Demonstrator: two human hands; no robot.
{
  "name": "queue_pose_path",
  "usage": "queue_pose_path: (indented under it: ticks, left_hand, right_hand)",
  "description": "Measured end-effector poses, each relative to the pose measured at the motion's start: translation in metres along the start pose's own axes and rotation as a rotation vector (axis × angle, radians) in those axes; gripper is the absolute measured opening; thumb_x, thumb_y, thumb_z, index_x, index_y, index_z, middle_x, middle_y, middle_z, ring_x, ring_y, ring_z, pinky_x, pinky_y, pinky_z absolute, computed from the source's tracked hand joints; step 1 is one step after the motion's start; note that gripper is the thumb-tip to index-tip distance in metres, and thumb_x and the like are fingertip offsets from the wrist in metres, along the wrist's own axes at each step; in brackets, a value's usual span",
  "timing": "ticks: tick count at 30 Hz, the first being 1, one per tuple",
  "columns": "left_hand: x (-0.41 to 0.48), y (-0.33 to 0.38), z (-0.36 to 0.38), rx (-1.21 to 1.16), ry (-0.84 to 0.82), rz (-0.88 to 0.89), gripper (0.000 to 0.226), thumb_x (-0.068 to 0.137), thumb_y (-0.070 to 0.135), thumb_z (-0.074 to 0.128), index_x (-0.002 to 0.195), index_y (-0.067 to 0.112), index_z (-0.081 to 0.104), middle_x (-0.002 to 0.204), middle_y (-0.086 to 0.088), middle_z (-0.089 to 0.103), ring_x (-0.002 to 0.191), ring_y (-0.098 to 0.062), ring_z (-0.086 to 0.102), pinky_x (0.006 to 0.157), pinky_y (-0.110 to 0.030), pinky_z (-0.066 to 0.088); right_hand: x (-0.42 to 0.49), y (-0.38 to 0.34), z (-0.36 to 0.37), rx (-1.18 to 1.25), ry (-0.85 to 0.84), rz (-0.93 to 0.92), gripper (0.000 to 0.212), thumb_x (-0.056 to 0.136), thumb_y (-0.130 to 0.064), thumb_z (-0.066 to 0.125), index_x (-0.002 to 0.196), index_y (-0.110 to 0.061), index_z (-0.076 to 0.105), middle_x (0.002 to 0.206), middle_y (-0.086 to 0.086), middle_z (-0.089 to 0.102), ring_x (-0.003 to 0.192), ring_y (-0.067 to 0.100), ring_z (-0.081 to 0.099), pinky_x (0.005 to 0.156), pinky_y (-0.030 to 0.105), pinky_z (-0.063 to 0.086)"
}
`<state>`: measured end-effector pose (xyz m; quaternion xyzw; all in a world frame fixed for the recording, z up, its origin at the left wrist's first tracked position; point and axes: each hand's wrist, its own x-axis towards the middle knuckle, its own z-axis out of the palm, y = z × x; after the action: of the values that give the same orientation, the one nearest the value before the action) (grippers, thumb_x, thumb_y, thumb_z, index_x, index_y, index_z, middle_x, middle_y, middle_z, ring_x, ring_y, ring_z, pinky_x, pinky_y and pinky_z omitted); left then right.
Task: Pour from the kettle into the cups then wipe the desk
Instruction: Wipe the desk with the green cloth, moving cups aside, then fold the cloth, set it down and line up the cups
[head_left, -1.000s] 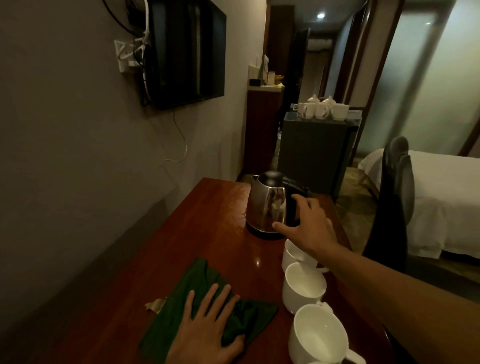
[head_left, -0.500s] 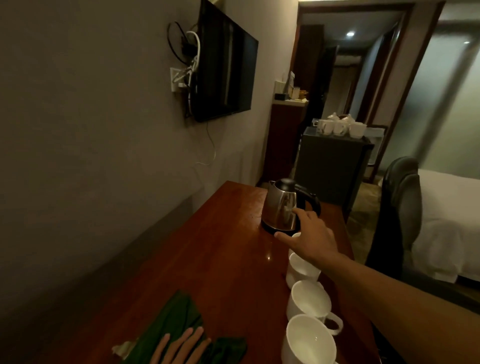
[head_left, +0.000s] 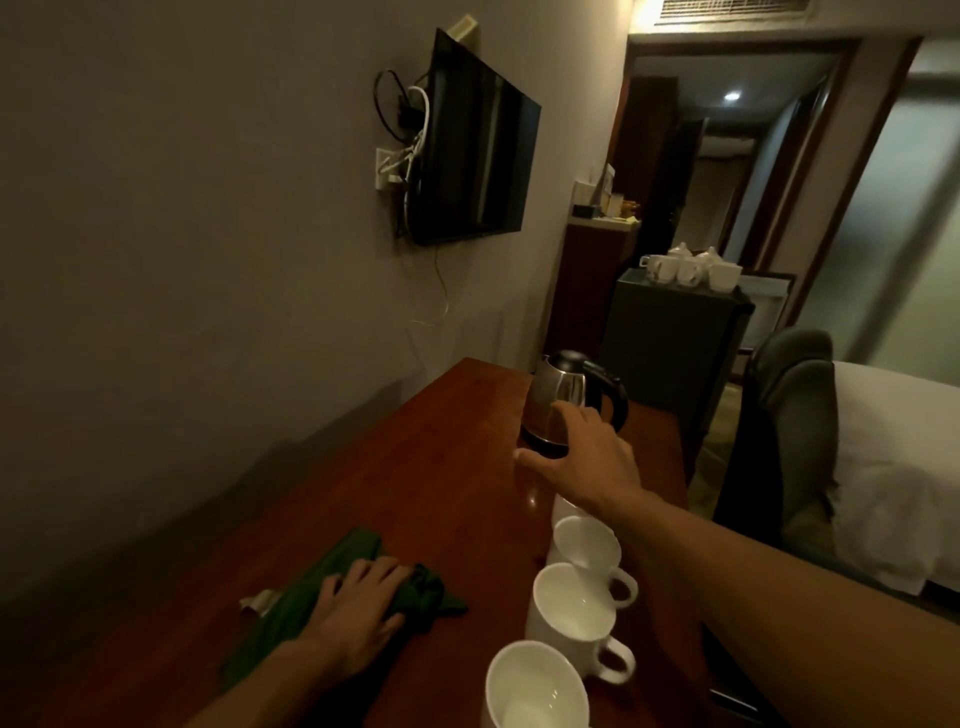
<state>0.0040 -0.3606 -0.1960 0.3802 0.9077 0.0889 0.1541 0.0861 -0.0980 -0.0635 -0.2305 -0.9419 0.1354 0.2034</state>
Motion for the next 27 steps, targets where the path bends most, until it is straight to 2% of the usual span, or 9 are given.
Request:
queue_pose_path:
  ticks: [3, 6, 9, 12, 14, 17, 21, 24, 27]
  left_hand:
    - [0.001, 0.005, 0.006, 0.032, 0.008, -0.044, 0.055, 0.107, 0.04, 0.039, 0.157, 0.035, 0.017, 0.165, 0.008, 0.012, 0.151, -0.02, 0.01, 0.12, -0.046, 0.01]
    - [-0.001, 0.01, 0.005, 0.003, 0.056, -0.059, 0.055, 0.107, 0.038, 0.04, 0.157, 0.036, 0.018, 0.164, 0.008, 0.017, 0.151, -0.02, 0.013, 0.121, -0.048, 0.011]
    - [-0.001, 0.013, -0.001, -0.117, 0.116, -0.058, 0.051, 0.107, 0.033, 0.04, 0.154, 0.037, 0.021, 0.157, 0.005, 0.033, 0.144, -0.02, 0.03, 0.115, -0.046, 0.027]
    - [0.0, 0.015, -0.013, -0.259, 0.223, -0.035, 0.042, 0.106, 0.027, 0.042, 0.144, 0.04, 0.032, 0.14, 0.003, 0.051, 0.118, -0.017, 0.053, 0.097, -0.042, 0.047]
    - [-0.003, 0.022, -0.027, -0.361, 0.292, -0.026, 0.039, 0.106, 0.022, 0.043, 0.14, 0.039, 0.037, 0.135, 0.002, 0.053, 0.111, -0.016, 0.057, 0.092, -0.043, 0.051]
    - [-0.007, 0.037, -0.053, -0.402, 0.395, -0.032, 0.045, 0.104, 0.012, 0.046, 0.143, 0.035, 0.038, 0.139, -0.001, 0.05, 0.118, -0.02, 0.053, 0.099, -0.045, 0.048]
    - [-0.016, 0.064, -0.093, -0.406, 0.544, -0.038, 0.047, 0.105, 0.009, 0.045, 0.146, 0.029, 0.038, 0.142, -0.002, 0.046, 0.127, -0.023, 0.048, 0.101, -0.037, 0.043]
    - [-0.031, 0.089, -0.12, -0.418, 0.609, -0.028, 0.045, 0.106, 0.01, 0.044, 0.147, 0.028, 0.037, 0.145, 0.0, 0.044, 0.13, -0.024, 0.048, 0.102, -0.04, 0.046]
    - [-0.052, 0.117, -0.147, -0.417, 0.633, -0.012, 0.043, 0.105, 0.013, 0.045, 0.144, 0.031, 0.039, 0.143, 0.001, 0.047, 0.124, -0.022, 0.053, 0.098, -0.042, 0.05]
  right_hand:
    - [-0.009, 0.009, 0.002, 0.009, -0.008, 0.016, 0.09, 0.072, -0.082, 0.058, 0.145, -0.034, 0.037, 0.147, 0.001, 0.046, 0.13, 0.025, 0.049, 0.105, 0.051, 0.043]
    - [-0.016, 0.011, 0.001, 0.024, -0.019, 0.021, 0.09, 0.074, -0.08, 0.059, 0.147, -0.033, 0.035, 0.151, 0.001, 0.042, 0.135, 0.027, 0.045, 0.109, 0.052, 0.039]
    - [-0.019, 0.012, -0.002, 0.007, -0.026, 0.007, 0.09, 0.075, -0.079, 0.059, 0.148, -0.032, 0.034, 0.152, 0.001, 0.041, 0.137, 0.027, 0.043, 0.11, 0.052, 0.036]
    - [-0.02, 0.009, -0.005, 0.008, -0.025, -0.008, 0.09, 0.076, -0.078, 0.059, 0.147, -0.031, 0.035, 0.151, 0.001, 0.042, 0.136, 0.026, 0.044, 0.11, 0.051, 0.036]
    - [-0.021, 0.006, -0.007, 0.008, -0.025, -0.013, 0.089, 0.076, -0.078, 0.061, 0.148, -0.031, 0.035, 0.152, 0.001, 0.042, 0.136, 0.026, 0.044, 0.11, 0.051, 0.036]
    - [-0.026, 0.002, -0.013, 0.001, -0.041, -0.022, 0.09, 0.076, -0.077, 0.061, 0.149, -0.031, 0.034, 0.153, 0.0, 0.041, 0.136, 0.025, 0.043, 0.111, 0.051, 0.035]
    - [-0.037, -0.006, -0.031, -0.007, -0.068, -0.057, 0.088, 0.076, -0.079, 0.057, 0.148, -0.034, 0.034, 0.152, -0.001, 0.041, 0.136, 0.024, 0.044, 0.111, 0.05, 0.038]
    - [-0.044, -0.015, -0.056, 0.034, -0.091, -0.089, 0.086, 0.077, -0.079, 0.056, 0.148, -0.035, 0.035, 0.152, -0.001, 0.041, 0.135, 0.024, 0.043, 0.11, 0.051, 0.037]
    - [-0.05, -0.028, -0.092, 0.017, -0.086, -0.134, 0.085, 0.079, -0.077, 0.055, 0.149, -0.033, 0.034, 0.151, 0.0, 0.041, 0.135, 0.025, 0.042, 0.111, 0.05, 0.035]
